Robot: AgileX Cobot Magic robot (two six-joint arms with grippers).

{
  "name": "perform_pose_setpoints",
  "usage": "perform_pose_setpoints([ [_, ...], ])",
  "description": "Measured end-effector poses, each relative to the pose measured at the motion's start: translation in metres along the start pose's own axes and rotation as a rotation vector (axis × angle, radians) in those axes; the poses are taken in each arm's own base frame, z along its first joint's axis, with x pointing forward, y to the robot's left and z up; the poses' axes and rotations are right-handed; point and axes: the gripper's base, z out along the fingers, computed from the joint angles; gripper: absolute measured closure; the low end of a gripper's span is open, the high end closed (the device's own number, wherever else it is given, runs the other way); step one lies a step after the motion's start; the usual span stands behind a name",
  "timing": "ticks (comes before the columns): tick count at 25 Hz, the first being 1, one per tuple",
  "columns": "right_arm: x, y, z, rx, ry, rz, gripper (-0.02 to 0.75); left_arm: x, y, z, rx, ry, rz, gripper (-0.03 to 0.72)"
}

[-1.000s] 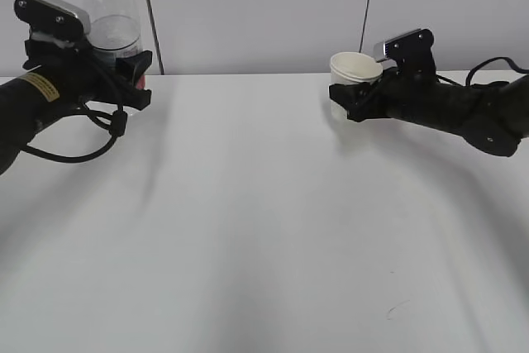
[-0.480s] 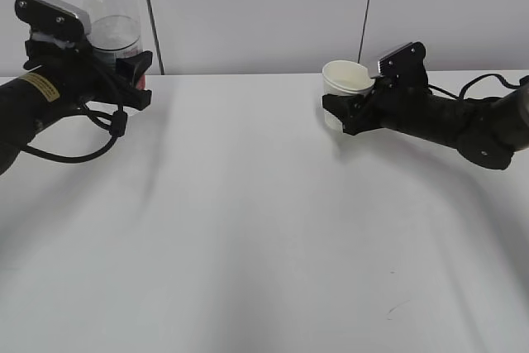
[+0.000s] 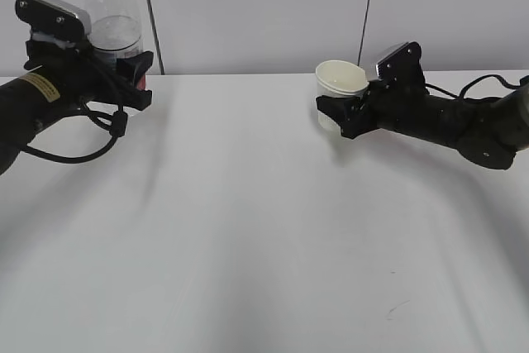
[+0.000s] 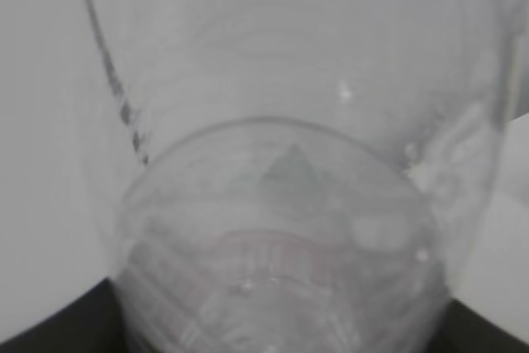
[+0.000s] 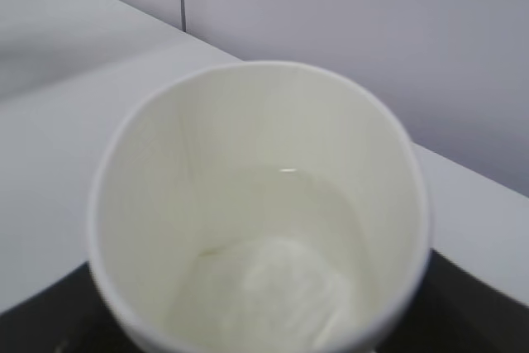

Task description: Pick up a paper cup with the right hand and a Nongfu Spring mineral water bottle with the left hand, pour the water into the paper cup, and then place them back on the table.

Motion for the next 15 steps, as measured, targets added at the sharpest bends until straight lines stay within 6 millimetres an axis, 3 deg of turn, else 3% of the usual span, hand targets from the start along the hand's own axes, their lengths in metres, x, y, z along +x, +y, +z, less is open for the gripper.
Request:
perform_pose_setpoints([
  [15, -0.0023, 0.0013, 0.0, -0.014, -0.025, -0.005, 0.246, 0.0, 0.0, 0.0, 0.0, 0.0, -0.005, 0.291],
])
